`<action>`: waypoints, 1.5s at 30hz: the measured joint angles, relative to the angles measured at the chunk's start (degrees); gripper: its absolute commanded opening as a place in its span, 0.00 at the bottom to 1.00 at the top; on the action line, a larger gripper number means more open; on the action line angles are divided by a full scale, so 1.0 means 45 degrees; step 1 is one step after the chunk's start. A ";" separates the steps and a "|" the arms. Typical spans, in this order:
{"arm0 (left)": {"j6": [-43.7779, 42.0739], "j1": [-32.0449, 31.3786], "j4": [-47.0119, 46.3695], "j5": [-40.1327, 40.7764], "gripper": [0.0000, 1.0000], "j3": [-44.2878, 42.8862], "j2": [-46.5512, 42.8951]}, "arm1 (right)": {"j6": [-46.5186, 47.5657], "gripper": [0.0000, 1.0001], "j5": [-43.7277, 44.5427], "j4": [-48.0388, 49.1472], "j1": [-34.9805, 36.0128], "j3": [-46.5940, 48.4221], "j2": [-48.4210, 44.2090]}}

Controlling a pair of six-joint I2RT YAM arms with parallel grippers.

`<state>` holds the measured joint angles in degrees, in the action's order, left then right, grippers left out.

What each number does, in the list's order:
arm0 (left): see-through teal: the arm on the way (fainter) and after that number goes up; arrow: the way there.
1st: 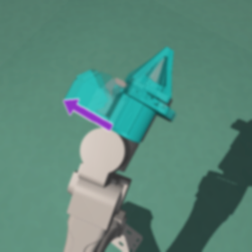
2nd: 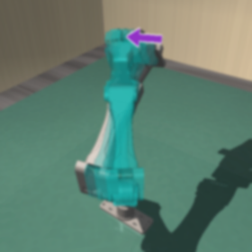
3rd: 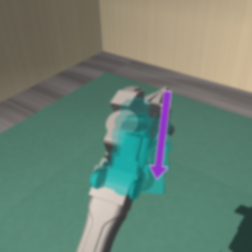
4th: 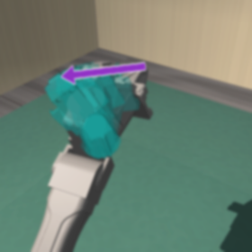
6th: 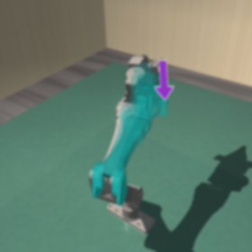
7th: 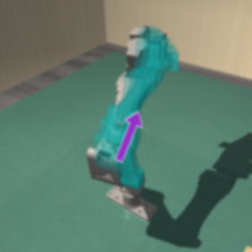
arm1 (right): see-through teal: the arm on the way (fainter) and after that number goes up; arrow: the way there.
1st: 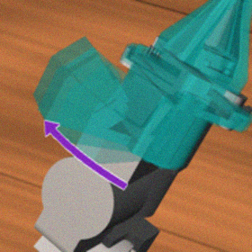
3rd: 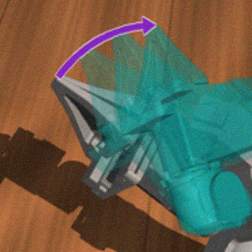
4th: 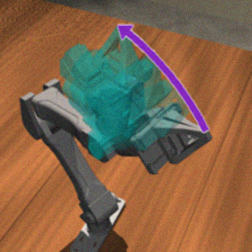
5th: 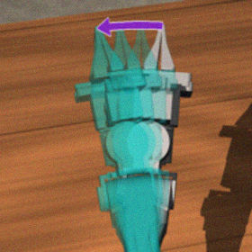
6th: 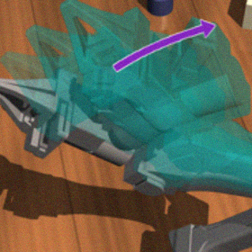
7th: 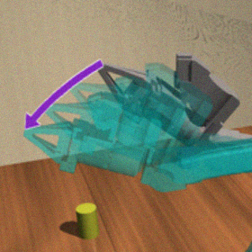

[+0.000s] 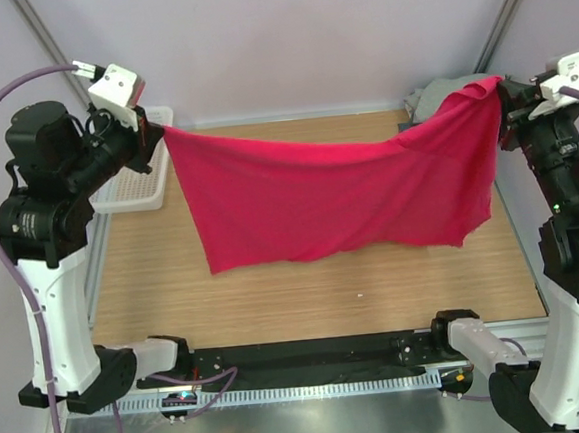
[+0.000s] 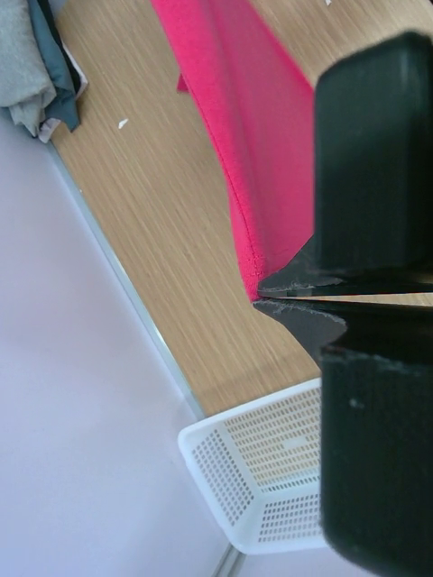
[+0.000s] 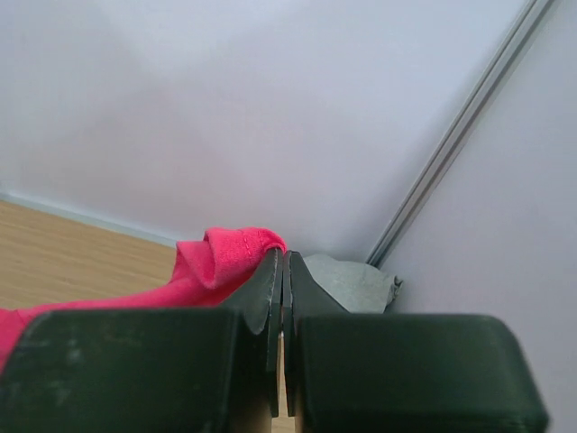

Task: Fold and stack the t-shirts
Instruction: Flatten the tshirt out

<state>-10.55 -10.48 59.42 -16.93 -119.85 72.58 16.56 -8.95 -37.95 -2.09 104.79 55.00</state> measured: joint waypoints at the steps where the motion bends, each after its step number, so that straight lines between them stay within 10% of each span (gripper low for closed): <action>1: -0.0117 0.0000 -0.0005 0.0063 0.00 0.0000 0.0155 | 0.0087 0.01 -0.0029 0.0112 -0.0005 -0.0185 0.0019; 10: -0.0884 0.0461 -0.1608 0.0243 0.00 -0.0170 0.4643 | 0.0937 0.01 -0.0049 0.1336 0.0000 0.0073 0.4799; 22: -0.1103 0.1239 -0.2531 0.0350 0.00 -0.5051 1.0720 | 0.1273 0.01 0.0593 0.1452 0.0000 0.7363 1.4450; 36: -0.0185 0.1243 -0.3823 -0.0481 0.00 -0.0641 0.4371 | 0.0991 0.01 -0.0607 0.2715 0.0000 0.0389 0.6081; 45: -0.0379 0.1253 -0.1137 -0.2501 0.00 0.5770 0.1957 | 0.1054 0.01 -0.2807 0.0321 0.0000 -0.5479 0.2229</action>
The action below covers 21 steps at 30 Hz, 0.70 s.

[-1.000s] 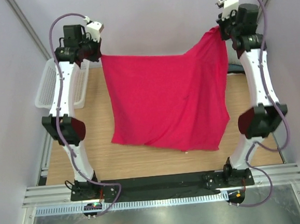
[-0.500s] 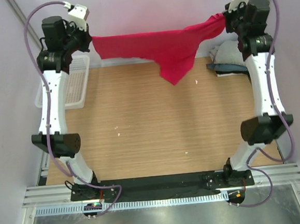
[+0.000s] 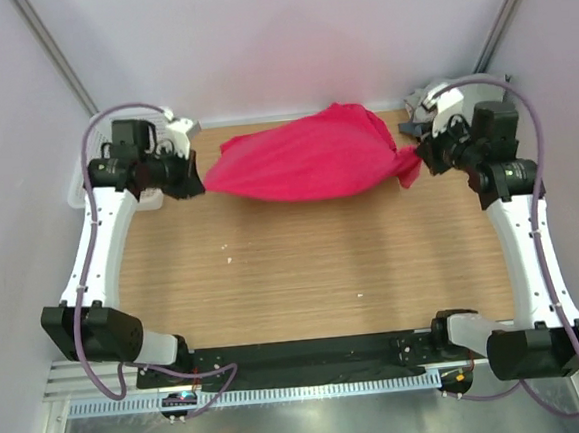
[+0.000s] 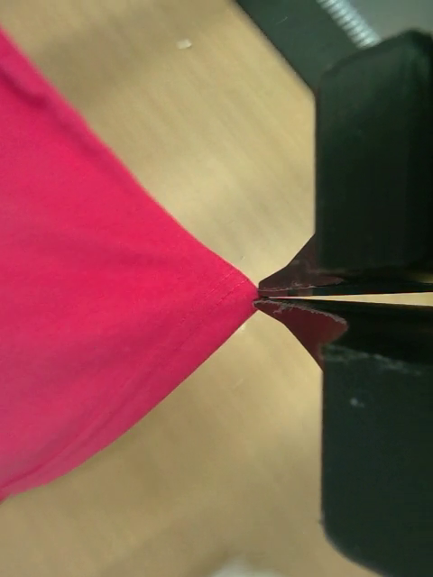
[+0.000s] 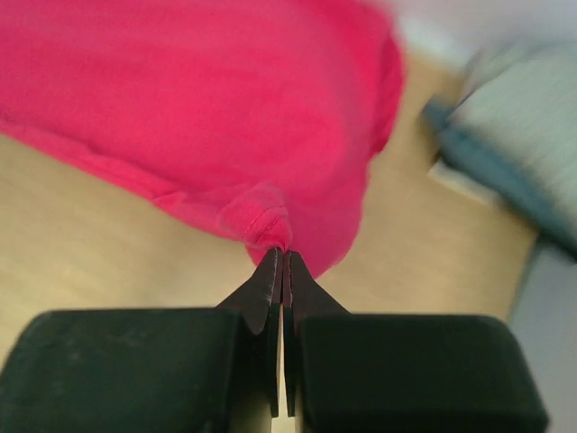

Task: Fold and stack the t-shirts
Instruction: Flatten the tshirt out

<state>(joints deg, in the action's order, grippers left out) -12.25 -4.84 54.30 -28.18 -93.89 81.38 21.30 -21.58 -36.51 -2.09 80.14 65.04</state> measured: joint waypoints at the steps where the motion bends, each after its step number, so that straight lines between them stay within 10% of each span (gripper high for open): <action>1: -0.0087 0.0000 0.0559 -0.0175 0.00 0.0695 0.0024 | 0.0000 0.01 -0.0170 -0.0413 0.0000 -0.0505 0.0049; 21: -0.3342 0.0000 0.4862 -0.1870 0.00 0.1739 0.0525 | 0.0996 0.01 -0.2055 -0.7121 0.0024 -0.2637 -0.2030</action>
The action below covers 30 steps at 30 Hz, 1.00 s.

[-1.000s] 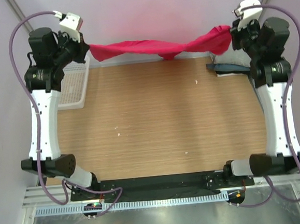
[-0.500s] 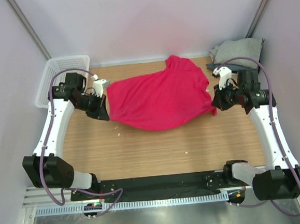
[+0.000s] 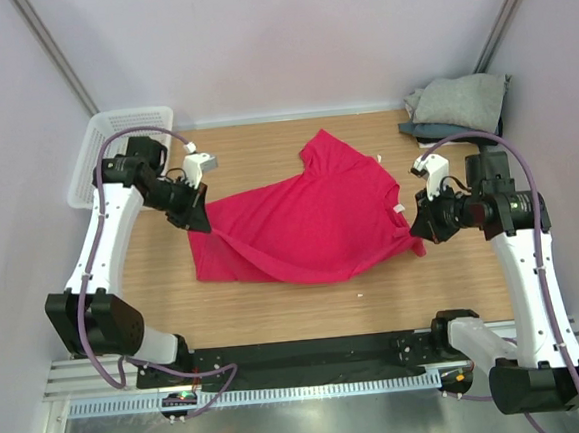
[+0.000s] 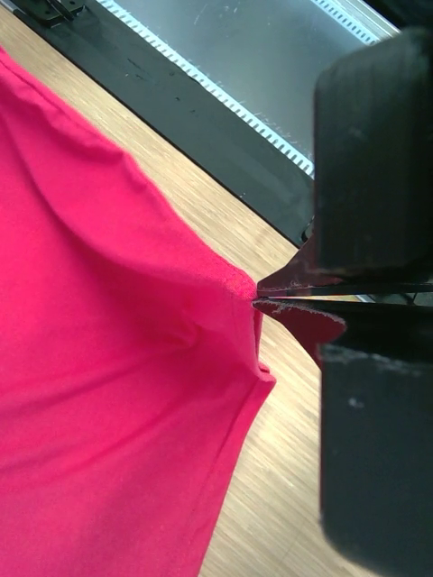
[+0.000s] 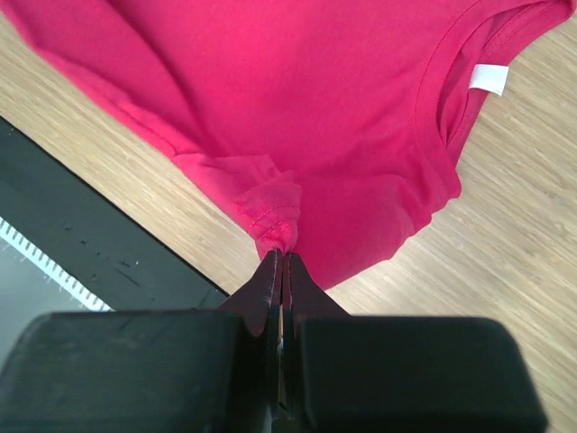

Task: Fold and stack the t-shirts
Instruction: Flatten the tshirt out

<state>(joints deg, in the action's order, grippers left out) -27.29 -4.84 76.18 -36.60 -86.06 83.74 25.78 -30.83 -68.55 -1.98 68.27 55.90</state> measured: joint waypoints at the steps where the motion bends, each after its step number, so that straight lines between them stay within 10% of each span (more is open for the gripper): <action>1: -0.0034 0.0000 0.0019 -0.0010 0.00 0.0000 0.0010 | 0.0005 0.01 -0.0019 -0.0121 0.0000 0.0000 -0.0049; 30: -0.1059 -0.1316 0.0199 0.0529 0.00 0.2948 -0.3031 | 0.0277 0.01 0.0160 0.0636 0.0000 0.0505 0.1817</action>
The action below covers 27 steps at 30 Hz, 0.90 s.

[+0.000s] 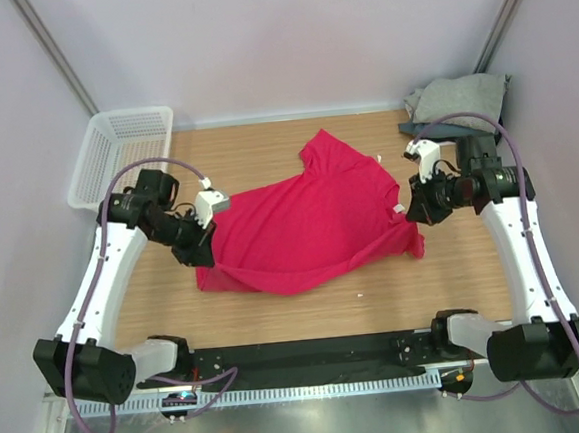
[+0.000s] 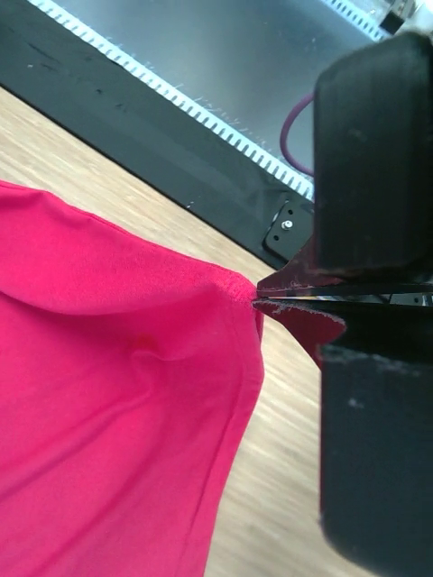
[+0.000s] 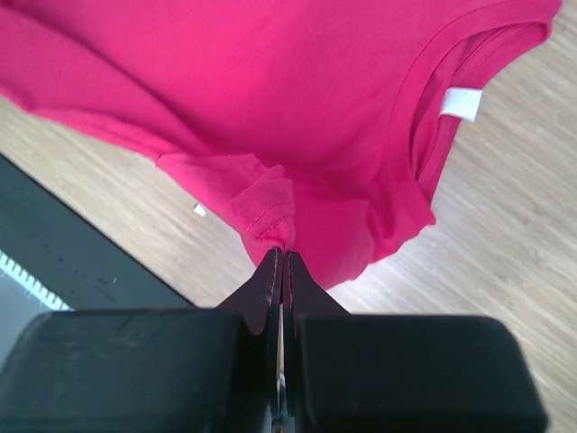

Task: Fold and stack the t-shirts
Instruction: Flatten the tshirt out

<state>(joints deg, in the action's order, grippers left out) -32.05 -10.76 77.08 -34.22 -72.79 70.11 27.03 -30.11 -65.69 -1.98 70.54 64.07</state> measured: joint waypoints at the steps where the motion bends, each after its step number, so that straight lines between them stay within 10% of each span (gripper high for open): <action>1: -0.0010 0.0000 0.0019 0.0034 0.00 0.0160 -0.0005 | -0.0107 0.01 0.0015 0.0296 0.0000 0.0000 0.0243; 14: -0.0418 0.0000 0.0024 0.0597 0.01 0.0554 -0.0141 | -0.0665 0.01 0.0223 0.1880 0.0000 0.1622 0.3089; 17: -0.0714 0.0000 0.0029 0.0869 0.29 0.0515 -0.0141 | -0.0476 0.02 0.0155 0.1763 0.0015 0.1812 0.3065; 27: -0.1375 0.0000 -0.0107 0.2317 0.74 -0.1384 -0.1253 | 0.2191 0.44 -0.1700 -0.1996 0.0301 0.4673 0.3123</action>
<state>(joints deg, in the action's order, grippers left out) -38.24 -10.76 76.60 -23.79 -79.02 64.47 36.88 -37.76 -74.67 -0.62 91.57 78.13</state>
